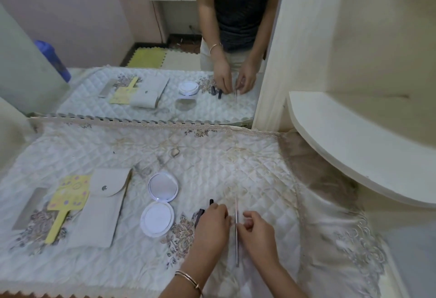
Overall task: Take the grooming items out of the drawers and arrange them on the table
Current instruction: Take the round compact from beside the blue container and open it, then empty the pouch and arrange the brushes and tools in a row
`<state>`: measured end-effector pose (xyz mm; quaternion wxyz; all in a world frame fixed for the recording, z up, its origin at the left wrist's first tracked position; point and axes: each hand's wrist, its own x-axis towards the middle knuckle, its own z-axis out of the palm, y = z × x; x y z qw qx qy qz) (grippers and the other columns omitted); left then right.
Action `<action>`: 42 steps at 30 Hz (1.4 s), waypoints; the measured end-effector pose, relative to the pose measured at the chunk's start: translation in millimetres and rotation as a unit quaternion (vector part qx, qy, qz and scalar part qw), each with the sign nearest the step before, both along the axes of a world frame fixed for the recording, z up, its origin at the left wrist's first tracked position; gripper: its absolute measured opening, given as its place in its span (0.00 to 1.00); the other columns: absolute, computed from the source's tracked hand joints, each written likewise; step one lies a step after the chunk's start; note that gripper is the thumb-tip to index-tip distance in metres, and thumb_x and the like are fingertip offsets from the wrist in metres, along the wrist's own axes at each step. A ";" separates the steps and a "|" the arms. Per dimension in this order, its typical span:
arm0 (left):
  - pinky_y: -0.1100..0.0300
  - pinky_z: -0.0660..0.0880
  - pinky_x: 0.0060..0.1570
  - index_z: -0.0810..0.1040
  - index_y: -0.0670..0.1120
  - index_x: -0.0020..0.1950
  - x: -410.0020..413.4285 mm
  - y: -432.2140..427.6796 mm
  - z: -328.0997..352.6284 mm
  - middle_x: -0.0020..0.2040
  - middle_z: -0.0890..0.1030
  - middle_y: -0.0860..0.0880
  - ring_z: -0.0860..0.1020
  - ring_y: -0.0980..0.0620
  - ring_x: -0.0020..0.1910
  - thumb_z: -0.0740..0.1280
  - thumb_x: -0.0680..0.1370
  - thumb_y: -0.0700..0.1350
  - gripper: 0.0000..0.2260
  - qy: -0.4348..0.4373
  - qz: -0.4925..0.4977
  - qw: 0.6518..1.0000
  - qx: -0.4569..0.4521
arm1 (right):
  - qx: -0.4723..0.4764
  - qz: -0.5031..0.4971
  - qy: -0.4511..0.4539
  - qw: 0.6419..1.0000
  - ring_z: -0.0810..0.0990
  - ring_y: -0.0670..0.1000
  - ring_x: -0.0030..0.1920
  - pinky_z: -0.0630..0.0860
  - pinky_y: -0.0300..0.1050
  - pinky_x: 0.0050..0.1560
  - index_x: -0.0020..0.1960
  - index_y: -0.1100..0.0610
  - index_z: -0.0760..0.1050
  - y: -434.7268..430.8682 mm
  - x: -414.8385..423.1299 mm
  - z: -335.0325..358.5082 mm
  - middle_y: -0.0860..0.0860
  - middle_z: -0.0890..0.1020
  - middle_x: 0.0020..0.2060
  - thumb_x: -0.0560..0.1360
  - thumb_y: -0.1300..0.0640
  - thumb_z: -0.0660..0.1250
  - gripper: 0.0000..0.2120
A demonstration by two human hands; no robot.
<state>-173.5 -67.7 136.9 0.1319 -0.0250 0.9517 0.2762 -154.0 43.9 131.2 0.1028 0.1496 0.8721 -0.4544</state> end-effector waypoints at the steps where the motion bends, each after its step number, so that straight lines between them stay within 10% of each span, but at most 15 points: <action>1: 0.59 0.63 0.41 0.72 0.46 0.45 2.3 -2.9 1.8 0.43 0.68 0.51 0.75 0.48 0.48 0.59 0.77 0.45 0.05 0.008 0.007 1.000 0.002 | 0.006 0.003 0.004 1.000 0.76 0.47 0.38 0.73 0.38 0.45 0.58 0.59 0.74 1.0 0.7 0.9 0.45 0.75 0.33 0.72 0.61 0.67 0.15; 12: 0.58 0.74 0.41 0.70 0.55 0.34 57.2 -145.4 22.2 0.38 0.79 0.52 0.78 0.54 0.40 0.64 0.75 0.45 0.11 0.049 0.224 0.973 0.033 | 0.077 0.151 0.104 0.980 0.75 0.47 0.49 0.71 0.39 0.49 0.56 0.53 0.77 -54.3 -13.7 36.4 0.45 0.75 0.41 0.75 0.57 0.63 0.10; 18: 0.52 0.71 0.55 0.75 0.42 0.58 45.9 -251.2 9.4 0.56 0.77 0.44 0.75 0.42 0.57 0.67 0.74 0.44 0.14 0.101 0.263 0.959 -0.016 | 0.114 0.290 0.162 0.936 0.74 0.49 0.56 0.71 0.41 0.55 0.57 0.53 0.76 -167.1 -39.7 32.5 0.49 0.79 0.52 0.76 0.54 0.63 0.11; 23: 0.53 0.66 0.61 0.68 0.42 0.67 14.0 -307.4 -6.3 0.64 0.72 0.42 0.70 0.42 0.61 0.62 0.67 0.61 0.33 -0.011 0.133 0.991 -0.011 | 0.256 0.399 0.212 0.855 0.84 0.47 0.44 0.79 0.36 0.39 0.49 0.50 0.80 -261.0 -73.6 16.1 0.47 0.84 0.45 0.50 0.53 0.76 0.27; 28: 0.60 0.59 0.67 0.54 0.45 0.73 -8.2 -323.7 -14.7 0.72 0.62 0.47 0.61 0.48 0.71 0.67 0.73 0.50 0.34 -0.060 0.050 0.994 0.072 | 0.375 0.465 0.186 0.780 0.84 0.43 0.44 0.80 0.39 0.40 0.45 0.49 0.83 -289.4 -103.5 16.8 0.44 0.85 0.45 0.39 0.49 0.77 0.33; 33: 0.61 0.68 0.60 0.63 0.50 0.69 -15.2 -333.8 -18.4 0.64 0.71 0.53 0.69 0.53 0.65 0.72 0.65 0.52 0.34 -0.070 0.085 0.971 0.214 | 0.285 0.489 0.183 0.804 0.84 0.51 0.41 0.80 0.40 0.35 0.39 0.53 0.80 -289.9 -110.1 24.1 0.50 0.85 0.38 0.60 0.56 0.68 0.07; 36: 0.67 0.75 0.50 0.68 0.55 0.58 -19.6 -338.7 -7.1 0.51 0.77 0.60 0.77 0.59 0.52 0.74 0.66 0.52 0.25 -0.092 0.108 0.945 0.295 | 0.197 0.401 0.128 0.885 0.81 0.51 0.48 0.77 0.46 0.45 0.48 0.54 0.77 -281.3 -107.7 30.6 0.52 0.83 0.44 0.74 0.49 0.54 0.15; 38: 0.75 0.72 0.37 0.68 0.55 0.55 -20.6 -342.6 2.2 0.45 0.76 0.62 0.76 0.65 0.41 0.75 0.67 0.45 0.22 -0.122 0.105 0.929 0.332 | 0.134 0.311 0.127 0.932 0.75 0.41 0.34 0.71 0.40 0.39 0.39 0.55 0.73 -276.7 -110.6 51.6 0.49 0.77 0.31 0.78 0.51 0.57 0.12; 42: 0.63 0.77 0.43 0.76 0.45 0.54 -14.3 -344.3 24.1 0.44 0.84 0.49 0.82 0.58 0.42 0.76 0.59 0.49 0.25 -0.150 0.124 0.866 0.461 | -0.043 0.167 0.147 0.974 0.63 0.42 0.28 0.60 0.37 0.31 0.31 0.60 0.67 -279.0 -115.4 102.4 0.50 0.65 0.26 0.77 0.57 0.62 0.17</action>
